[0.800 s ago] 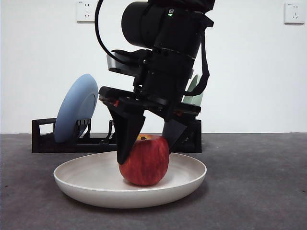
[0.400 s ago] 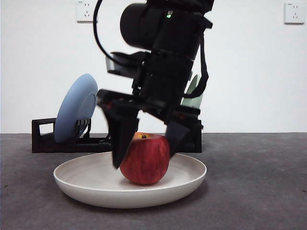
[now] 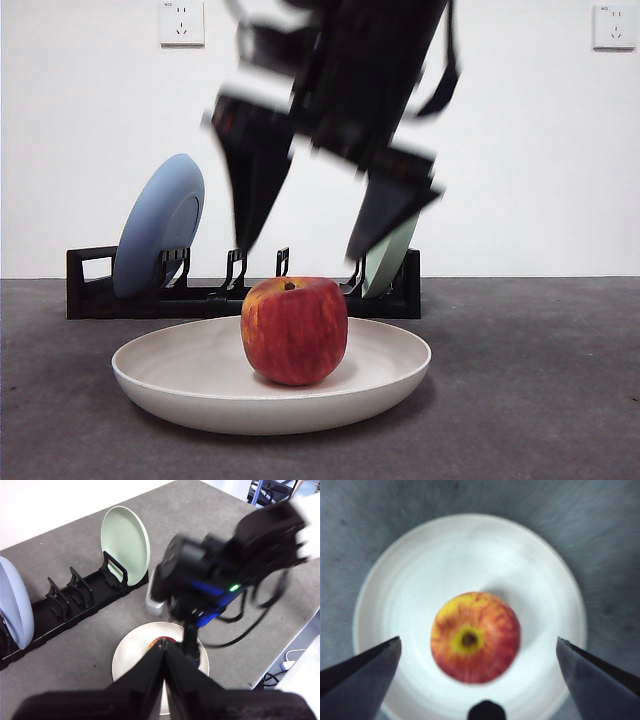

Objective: Take the yellow plate from the plate rack,put the plate on the table,take the apple from the table,put the apple in the plate

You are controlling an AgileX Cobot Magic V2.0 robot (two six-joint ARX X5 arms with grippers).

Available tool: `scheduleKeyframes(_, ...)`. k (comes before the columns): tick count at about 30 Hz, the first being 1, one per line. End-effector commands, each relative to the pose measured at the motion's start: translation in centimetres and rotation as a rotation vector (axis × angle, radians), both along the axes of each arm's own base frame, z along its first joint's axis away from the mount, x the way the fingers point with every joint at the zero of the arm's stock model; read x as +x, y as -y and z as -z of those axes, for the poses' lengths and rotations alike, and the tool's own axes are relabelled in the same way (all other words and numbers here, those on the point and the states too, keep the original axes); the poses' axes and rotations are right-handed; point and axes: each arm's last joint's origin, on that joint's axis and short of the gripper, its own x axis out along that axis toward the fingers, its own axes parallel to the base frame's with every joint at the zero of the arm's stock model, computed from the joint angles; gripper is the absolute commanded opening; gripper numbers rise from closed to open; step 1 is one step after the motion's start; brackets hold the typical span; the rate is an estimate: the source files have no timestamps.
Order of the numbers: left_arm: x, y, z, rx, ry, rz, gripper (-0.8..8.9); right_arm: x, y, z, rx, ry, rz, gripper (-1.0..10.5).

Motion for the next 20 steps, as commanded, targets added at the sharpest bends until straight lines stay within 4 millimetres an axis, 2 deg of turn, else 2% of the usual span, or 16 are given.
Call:
scheduleKeyframes(1,0.0,0.0,0.0,0.006,0.009,0.003,-0.08,-1.3,1.4,-2.2,0.018,0.009,0.015,6.0)
scheduleKeyframes(7,0.0,-0.1,0.1,0.022,0.018,0.012,-0.08,-5.2,5.8,-7.2,0.033,0.015,0.022,5.9)
scheduleKeyframes(10,0.0,-0.1,0.1,0.026,0.020,0.014,-0.08,-7.3,8.2,-8.9,0.036,0.010,0.020,4.8)
scheduleKeyframes(13,0.0,-0.1,0.1,0.028,0.021,0.016,-0.08,-9.1,10.2,-10.1,0.034,0.007,0.021,3.7)
scheduleKeyframes(16,0.0,-0.1,0.1,0.034,0.019,0.016,-0.08,-10.7,12.0,-11.0,0.034,0.008,0.020,3.1)
scheduleKeyframes(20,0.0,-0.1,0.2,0.047,0.020,0.020,-0.08,-12.0,13.4,-11.6,0.037,0.011,0.020,2.0)
